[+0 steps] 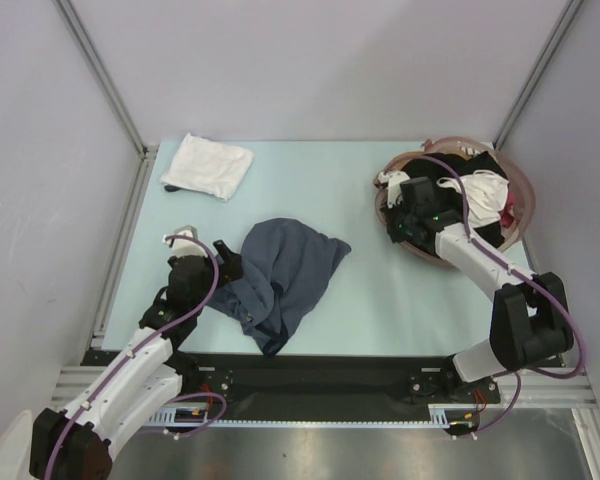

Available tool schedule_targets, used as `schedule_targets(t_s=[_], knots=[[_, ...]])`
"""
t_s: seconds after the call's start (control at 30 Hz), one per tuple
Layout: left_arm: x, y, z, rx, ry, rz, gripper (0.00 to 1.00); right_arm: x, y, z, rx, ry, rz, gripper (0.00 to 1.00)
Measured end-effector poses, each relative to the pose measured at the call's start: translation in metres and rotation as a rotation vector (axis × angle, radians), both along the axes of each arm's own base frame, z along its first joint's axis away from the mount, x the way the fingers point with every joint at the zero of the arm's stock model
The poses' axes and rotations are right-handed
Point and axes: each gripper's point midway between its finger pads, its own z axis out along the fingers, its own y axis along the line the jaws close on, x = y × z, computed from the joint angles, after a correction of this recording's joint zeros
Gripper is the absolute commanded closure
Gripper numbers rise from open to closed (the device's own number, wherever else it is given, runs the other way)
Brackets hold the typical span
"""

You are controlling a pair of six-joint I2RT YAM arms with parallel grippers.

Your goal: Fold and stack the tank tops

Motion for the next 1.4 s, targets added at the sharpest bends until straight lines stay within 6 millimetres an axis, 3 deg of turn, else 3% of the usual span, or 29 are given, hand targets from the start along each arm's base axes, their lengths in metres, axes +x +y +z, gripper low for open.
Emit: schedule_targets(t_s=[0.13,0.3,0.4,0.63,0.77,0.8,0.83,0.9,0.93,1.0,1.07,1.17,1.27,1.4], knots=[[0.0,-0.002,-0.001,-0.002,0.003,-0.007,0.0,0.035,-0.026,0.003,0.03,0.01,-0.074,1.0],[0.0,-0.002,-0.002,0.0,0.008,-0.007,0.0,0.117,-0.024,0.013,0.038,-0.042,-0.115,1.0],[0.001,-0.002,-0.002,0.0,0.007,-0.007,0.0,0.154,-0.022,0.015,0.037,-0.055,-0.133,1.0],[0.002,-0.002,-0.005,0.011,0.016,-0.01,0.0,0.222,-0.035,0.032,0.01,-0.133,-0.195,1.0],[0.002,-0.002,-0.006,0.013,0.017,-0.01,0.0,0.249,-0.039,0.048,-0.024,-0.197,-0.202,1.0],[0.002,-0.002,-0.006,0.013,0.016,-0.011,0.0,0.257,-0.04,0.053,-0.033,-0.215,-0.202,0.95],[0.002,-0.002,-0.006,0.014,0.016,-0.011,0.0,0.264,-0.039,0.058,-0.039,-0.235,-0.204,0.68],[0.002,-0.002,-0.006,0.018,0.016,-0.013,0.0,0.278,-0.037,0.067,-0.044,-0.287,-0.195,0.36],[0.002,-0.002,-0.006,0.018,0.015,-0.014,0.0,0.282,-0.036,0.069,-0.048,-0.309,-0.191,0.01],[0.003,-0.002,-0.005,0.018,0.013,-0.014,0.0,0.282,-0.032,0.077,-0.061,-0.363,-0.179,0.0],[0.003,-0.002,-0.005,0.017,0.01,-0.015,0.0,0.265,-0.024,0.071,-0.065,-0.357,-0.158,0.0],[0.003,-0.003,-0.005,0.014,0.012,-0.02,0.0,0.223,0.005,0.071,-0.04,-0.311,-0.118,0.02],[0.001,-0.006,-0.006,0.011,0.023,-0.033,0.0,0.18,0.047,0.094,0.043,-0.297,-0.09,0.0],[-0.003,-0.01,-0.002,0.007,0.046,-0.056,0.0,0.093,0.093,0.13,0.185,-0.286,-0.043,0.0]])
